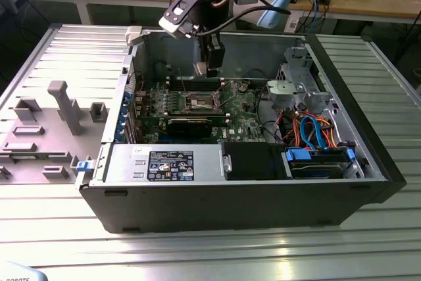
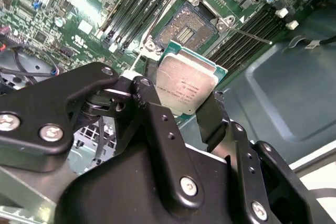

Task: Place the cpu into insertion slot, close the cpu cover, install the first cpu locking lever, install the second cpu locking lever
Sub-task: 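Place the cpu into insertion slot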

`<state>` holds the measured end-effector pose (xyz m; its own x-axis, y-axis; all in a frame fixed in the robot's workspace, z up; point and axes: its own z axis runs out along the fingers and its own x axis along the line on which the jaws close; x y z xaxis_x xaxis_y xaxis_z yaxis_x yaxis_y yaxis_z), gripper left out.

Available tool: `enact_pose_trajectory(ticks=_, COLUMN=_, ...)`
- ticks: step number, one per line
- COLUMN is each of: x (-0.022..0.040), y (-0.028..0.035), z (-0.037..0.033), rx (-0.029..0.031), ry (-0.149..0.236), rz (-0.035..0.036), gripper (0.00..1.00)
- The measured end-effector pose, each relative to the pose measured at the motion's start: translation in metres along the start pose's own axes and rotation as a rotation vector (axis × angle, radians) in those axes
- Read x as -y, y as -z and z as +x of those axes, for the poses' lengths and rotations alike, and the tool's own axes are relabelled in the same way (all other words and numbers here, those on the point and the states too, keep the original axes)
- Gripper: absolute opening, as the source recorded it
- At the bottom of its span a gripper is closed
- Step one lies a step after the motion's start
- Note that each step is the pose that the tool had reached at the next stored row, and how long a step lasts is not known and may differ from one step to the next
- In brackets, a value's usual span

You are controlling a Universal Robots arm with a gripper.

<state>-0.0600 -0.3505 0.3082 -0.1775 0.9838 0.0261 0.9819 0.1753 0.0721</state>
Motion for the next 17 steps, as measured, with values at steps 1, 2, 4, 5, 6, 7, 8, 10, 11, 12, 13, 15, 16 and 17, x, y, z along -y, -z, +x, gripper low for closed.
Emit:
enact_pose_trajectory(ticks=1, x=0.0000, y=-0.0005, z=0.0000, rx=0.0013, ry=-0.017, rz=-0.0004, gripper=0.54)
enact_pose_trajectory(ticks=2, x=0.0001, y=-0.0008, z=0.0000, rx=0.0020, ry=-0.027, rz=-0.0006, gripper=0.54)
enact_pose_trajectory(ticks=4, x=0.0001, y=-0.0017, z=0.0000, rx=0.0045, ry=-0.061, rz=-0.0015, gripper=0.54)
enact_pose_trajectory(ticks=5, x=0.0002, y=-0.0022, z=0.0000, rx=0.0057, ry=-0.079, rz=-0.0019, gripper=0.54)
enact_pose_trajectory(ticks=6, x=0.0002, y=-0.0026, z=0.0000, rx=0.0062, ry=-0.086, rz=-0.0021, gripper=0.54)
enact_pose_trajectory(ticks=7, x=0.0002, y=-0.0032, z=-0.0001, rx=0.0063, ry=-0.090, rz=-0.0023, gripper=0.54)
enact_pose_trajectory(ticks=8, x=0.0004, y=-0.0049, z=-0.0001, rx=0.0066, ry=-0.091, rz=-0.0023, gripper=0.54)
enact_pose_trajectory(ticks=10, x=0.0006, y=-0.0075, z=-0.0001, rx=0.0066, ry=-0.092, rz=-0.0023, gripper=0.54)
enact_pose_trajectory(ticks=11, x=0.0007, y=-0.0101, z=-0.0002, rx=0.0067, ry=-0.092, rz=-0.0022, gripper=0.54)
enact_pose_trajectory(ticks=12, x=0.0009, y=-0.0116, z=-0.0002, rx=0.0067, ry=-0.092, rz=-0.0022, gripper=0.54)
enact_pose_trajectory(ticks=13, x=0.0010, y=-0.0131, z=-0.0003, rx=0.0068, ry=-0.092, rz=-0.0022, gripper=0.54)
enact_pose_trajectory(ticks=15, x=0.0012, y=-0.0161, z=-0.0003, rx=0.0071, ry=-0.097, rz=-0.0023, gripper=0.54)
enact_pose_trajectory(ticks=16, x=0.0015, y=-0.0200, z=-0.0003, rx=0.0085, ry=-0.117, rz=-0.0027, gripper=0.54)
enact_pose_trajectory(ticks=17, x=0.0017, y=-0.0231, z=-0.0004, rx=0.0106, ry=-0.148, rz=-0.0035, gripper=0.54)
